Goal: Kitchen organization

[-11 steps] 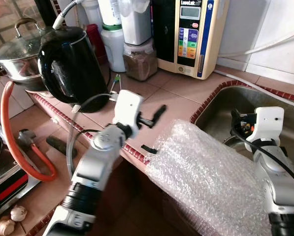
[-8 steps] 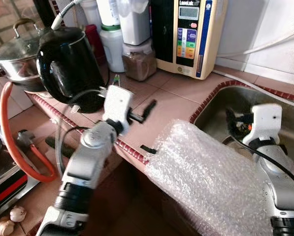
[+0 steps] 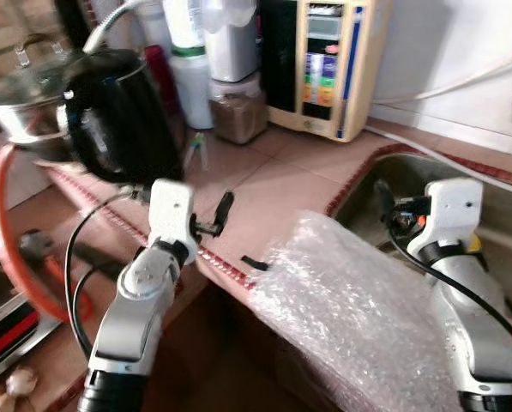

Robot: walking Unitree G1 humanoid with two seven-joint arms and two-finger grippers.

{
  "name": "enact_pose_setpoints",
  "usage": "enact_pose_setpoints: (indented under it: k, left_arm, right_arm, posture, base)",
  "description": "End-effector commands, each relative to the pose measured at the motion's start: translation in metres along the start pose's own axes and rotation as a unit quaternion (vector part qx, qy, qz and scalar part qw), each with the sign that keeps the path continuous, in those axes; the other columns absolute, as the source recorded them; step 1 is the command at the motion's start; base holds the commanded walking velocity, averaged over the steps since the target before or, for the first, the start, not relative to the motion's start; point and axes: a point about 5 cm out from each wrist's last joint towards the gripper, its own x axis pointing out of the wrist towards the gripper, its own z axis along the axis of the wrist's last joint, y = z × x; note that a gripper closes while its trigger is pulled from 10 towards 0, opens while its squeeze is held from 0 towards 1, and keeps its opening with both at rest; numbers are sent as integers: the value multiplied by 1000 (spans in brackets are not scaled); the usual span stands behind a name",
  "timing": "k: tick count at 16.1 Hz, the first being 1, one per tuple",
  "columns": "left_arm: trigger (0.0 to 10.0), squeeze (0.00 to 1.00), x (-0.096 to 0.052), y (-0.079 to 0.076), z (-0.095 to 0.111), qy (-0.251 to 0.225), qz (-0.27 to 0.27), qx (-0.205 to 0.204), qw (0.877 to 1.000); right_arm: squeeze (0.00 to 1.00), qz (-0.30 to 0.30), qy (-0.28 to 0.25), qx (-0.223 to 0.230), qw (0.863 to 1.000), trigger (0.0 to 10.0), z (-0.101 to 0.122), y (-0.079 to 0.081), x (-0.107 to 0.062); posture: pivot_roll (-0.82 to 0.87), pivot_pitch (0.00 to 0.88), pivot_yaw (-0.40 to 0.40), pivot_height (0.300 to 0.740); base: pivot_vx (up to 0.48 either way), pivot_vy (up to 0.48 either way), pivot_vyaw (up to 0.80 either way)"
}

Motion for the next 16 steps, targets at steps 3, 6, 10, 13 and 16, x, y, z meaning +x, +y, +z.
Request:
enact_pose_setpoints:
  k: [3,6,10,13,16]
  left_arm:
    - [10000,0,-3,0,7,-8,17,-19,1000]
    - [10000,0,0,1,13,-21,28,-18,999]
    - [10000,0,-4,-6,19,-37,27,-9,999]
    - [10000,0,-7,-10,14,-26,21,-18,999]
    - [10000,0,-6,-10,17,-18,16,-46,999]
  right_arm:
    - [0,-23,-7,21,999,10000,5,0,-2]
    - [0,-32,0,33,999,10000,1,7,-9]
    - [0,-31,-6,36,999,10000,5,7,-9]
    - [0,-27,-10,33,999,10000,8,7,-7]
    - [0,-26,-10,33,999,10000,8,7,-6]
  posture:
    - [-154,0,83,740]
    - [-156,0,90,740]
    - [-154,0,80,740]
    - [-152,0,71,740]
    - [-151,0,71,740]
  base:
    - [0,0,-800]
    - [0,0,-800]
    - [0,0,-686]
    - [0,0,-800]
    - [0,0,-800]
